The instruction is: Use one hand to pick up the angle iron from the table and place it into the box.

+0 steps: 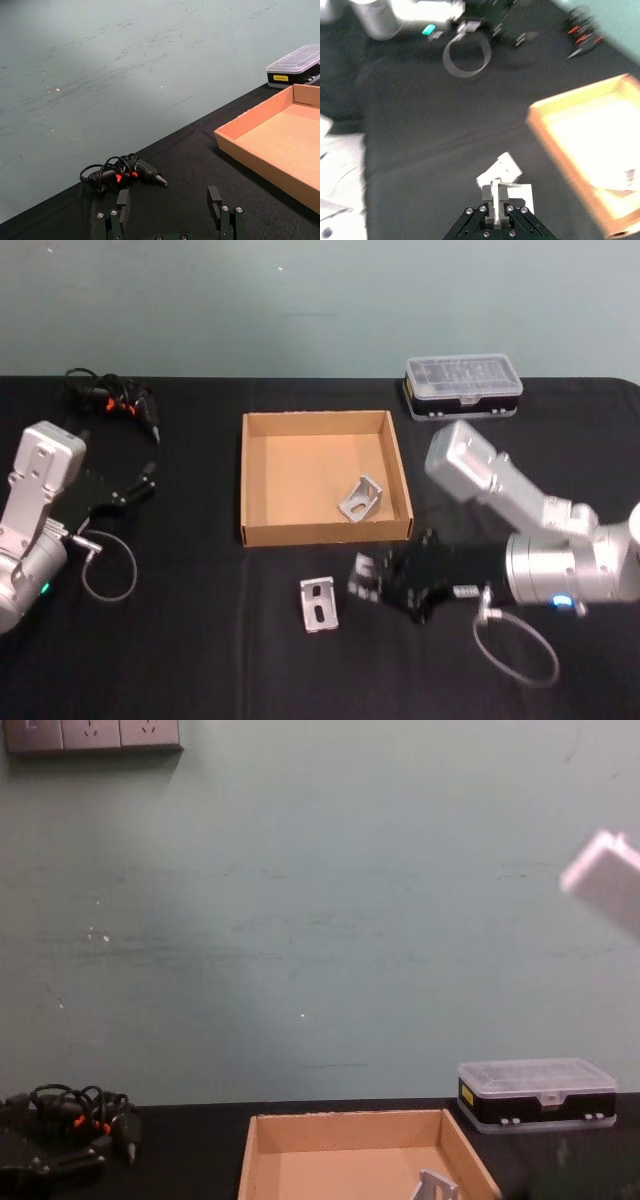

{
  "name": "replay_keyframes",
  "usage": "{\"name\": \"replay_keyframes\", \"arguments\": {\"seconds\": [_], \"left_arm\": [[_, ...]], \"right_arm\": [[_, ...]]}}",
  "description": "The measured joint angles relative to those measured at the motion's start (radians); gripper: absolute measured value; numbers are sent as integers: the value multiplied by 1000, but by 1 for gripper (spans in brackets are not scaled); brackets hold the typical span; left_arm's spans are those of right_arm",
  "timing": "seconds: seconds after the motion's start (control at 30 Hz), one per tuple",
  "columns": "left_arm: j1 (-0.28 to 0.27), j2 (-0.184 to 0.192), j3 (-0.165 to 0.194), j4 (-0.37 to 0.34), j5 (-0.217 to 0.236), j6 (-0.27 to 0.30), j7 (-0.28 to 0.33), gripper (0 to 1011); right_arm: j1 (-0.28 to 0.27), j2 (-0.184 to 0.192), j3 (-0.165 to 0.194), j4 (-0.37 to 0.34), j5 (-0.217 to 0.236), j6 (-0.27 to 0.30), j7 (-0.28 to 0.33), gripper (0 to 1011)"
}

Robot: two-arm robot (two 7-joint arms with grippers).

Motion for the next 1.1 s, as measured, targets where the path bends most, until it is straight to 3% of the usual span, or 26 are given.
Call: {"name": "replay_keyframes", "arguments": {"seconds": [0.2,0.3,0.5,0.57,1.1], "left_arm": [[0,0,0,0,0,0,0,1011],[0,0,0,0,0,0,0,1011],[0,0,0,0,0,0,0,1011],[0,0,0,0,0,0,0,1011],[0,0,0,0,0,0,0,1011]], "right_arm": [[23,-63,45,48,13,-22,-64,58],[55,-123,48,117,11,-39,-82,58],[111,-204,30,227,-10,-57,-87,58],[143,-247,18,295,-25,-66,-88,58],[248,-402,-33,562,-99,-94,-65,58]]}}
